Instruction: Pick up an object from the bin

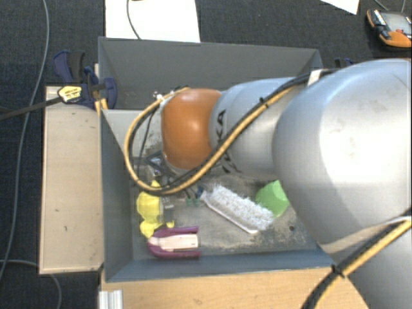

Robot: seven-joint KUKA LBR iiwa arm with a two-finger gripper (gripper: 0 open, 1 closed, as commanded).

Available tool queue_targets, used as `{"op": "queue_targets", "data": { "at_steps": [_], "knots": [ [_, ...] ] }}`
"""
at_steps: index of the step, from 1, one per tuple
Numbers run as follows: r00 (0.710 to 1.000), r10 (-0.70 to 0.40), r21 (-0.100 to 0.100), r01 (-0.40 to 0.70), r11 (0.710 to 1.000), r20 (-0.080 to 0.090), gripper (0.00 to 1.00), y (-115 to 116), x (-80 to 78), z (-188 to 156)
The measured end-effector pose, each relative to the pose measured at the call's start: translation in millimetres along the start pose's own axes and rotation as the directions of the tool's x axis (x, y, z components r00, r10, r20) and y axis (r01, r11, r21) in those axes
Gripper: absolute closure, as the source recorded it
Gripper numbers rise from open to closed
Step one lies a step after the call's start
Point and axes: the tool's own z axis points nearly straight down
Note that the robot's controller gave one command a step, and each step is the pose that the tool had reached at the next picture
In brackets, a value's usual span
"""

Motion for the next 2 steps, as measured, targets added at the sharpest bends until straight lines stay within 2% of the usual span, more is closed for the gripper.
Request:
{"op": "queue_targets", "data": {
  "at_steps": [1, 2],
  "knots": [
    [1.0, -0.002, -0.003, 0.002, 1.0, 0.012, 0.0, 11.8, -20.6, -108.6],
    [1.0, 0.011, 0.001, -0.011, 1.0, -0.011, 0.0, 0.9, 5.2, 8.8]
  ]
}}
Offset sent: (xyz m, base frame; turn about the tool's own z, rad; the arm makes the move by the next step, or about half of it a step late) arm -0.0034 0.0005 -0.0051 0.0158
